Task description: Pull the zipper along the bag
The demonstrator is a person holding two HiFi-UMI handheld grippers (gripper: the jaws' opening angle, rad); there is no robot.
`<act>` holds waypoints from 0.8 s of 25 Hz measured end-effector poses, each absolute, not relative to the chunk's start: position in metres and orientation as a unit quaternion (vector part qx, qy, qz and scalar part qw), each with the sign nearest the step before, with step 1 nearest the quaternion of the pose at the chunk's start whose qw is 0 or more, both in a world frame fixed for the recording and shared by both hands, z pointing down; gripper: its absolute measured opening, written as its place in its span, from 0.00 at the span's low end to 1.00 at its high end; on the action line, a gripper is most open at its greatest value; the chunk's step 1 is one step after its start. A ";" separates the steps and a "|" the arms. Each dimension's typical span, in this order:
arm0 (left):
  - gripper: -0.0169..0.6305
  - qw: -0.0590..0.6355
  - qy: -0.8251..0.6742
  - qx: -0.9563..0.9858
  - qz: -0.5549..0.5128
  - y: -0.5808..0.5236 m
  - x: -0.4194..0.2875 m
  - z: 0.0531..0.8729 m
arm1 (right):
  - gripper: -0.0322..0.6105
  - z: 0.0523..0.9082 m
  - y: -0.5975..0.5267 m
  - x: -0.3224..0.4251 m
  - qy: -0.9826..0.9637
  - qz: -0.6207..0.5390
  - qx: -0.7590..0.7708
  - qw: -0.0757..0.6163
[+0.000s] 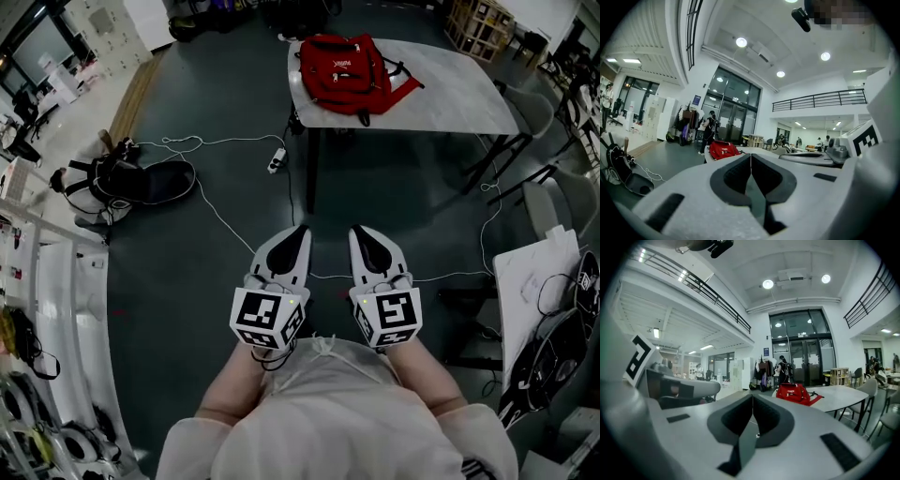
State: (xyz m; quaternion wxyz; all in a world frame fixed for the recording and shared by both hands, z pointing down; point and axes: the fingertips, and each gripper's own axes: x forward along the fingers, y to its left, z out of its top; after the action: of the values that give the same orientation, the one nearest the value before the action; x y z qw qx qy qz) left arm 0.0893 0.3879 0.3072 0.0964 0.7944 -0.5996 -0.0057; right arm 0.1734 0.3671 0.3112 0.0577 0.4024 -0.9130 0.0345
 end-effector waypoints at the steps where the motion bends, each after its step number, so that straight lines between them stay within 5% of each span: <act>1: 0.06 0.095 -0.596 0.797 -0.006 0.380 0.072 0.304 | 0.09 0.309 0.360 0.157 -0.911 0.033 0.407 0.058; 8: 0.06 0.082 -0.564 0.822 -0.003 0.340 -0.033 0.293 | 0.09 0.303 0.316 0.055 -0.898 0.035 0.434 0.065; 20: 0.06 0.110 -0.533 0.839 -0.003 0.283 -0.095 0.320 | 0.09 0.327 0.252 -0.001 -0.881 0.061 0.455 0.117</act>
State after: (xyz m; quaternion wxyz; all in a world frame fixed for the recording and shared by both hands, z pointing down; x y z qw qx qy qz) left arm -0.0946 0.2828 0.3199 0.1097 0.8388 -0.5332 -0.0034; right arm -0.0006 0.2520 0.3272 0.1173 0.4547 -0.8808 0.0610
